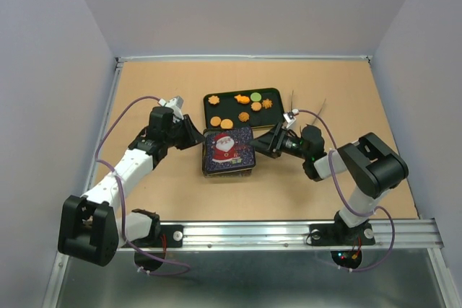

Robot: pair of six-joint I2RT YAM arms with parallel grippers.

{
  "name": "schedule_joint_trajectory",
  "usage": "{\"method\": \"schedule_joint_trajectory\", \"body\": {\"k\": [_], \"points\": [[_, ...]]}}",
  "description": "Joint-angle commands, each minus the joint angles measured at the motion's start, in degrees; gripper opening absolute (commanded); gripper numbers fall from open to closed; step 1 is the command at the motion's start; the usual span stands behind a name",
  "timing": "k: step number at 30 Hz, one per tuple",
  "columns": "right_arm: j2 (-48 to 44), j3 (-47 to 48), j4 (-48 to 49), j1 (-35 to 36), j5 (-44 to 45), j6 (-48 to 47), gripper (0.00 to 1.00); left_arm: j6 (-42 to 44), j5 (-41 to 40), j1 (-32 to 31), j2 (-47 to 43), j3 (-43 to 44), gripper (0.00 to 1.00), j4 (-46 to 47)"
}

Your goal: Pack the cookies

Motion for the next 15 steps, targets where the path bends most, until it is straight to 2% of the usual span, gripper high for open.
{"method": "schedule_joint_trajectory", "body": {"k": [1, 8, 15], "points": [[-1.73, 0.54, -3.3, -0.23, -1.09, -3.89, 0.73, 1.21, -0.2, 0.18, 0.23, 2.73, 0.33, 0.32], [-5.07, 1.42, -12.63, -0.23, -0.65, -8.99, 0.73, 1.39, -0.46, 0.18, 0.4, 2.72, 0.32, 0.23], [-7.88, 3.17, -19.57, -0.14, -0.12, -12.41, 0.68, 1.38, -0.11, 0.18, 0.93, 2.64, 0.32, 0.67]]}}
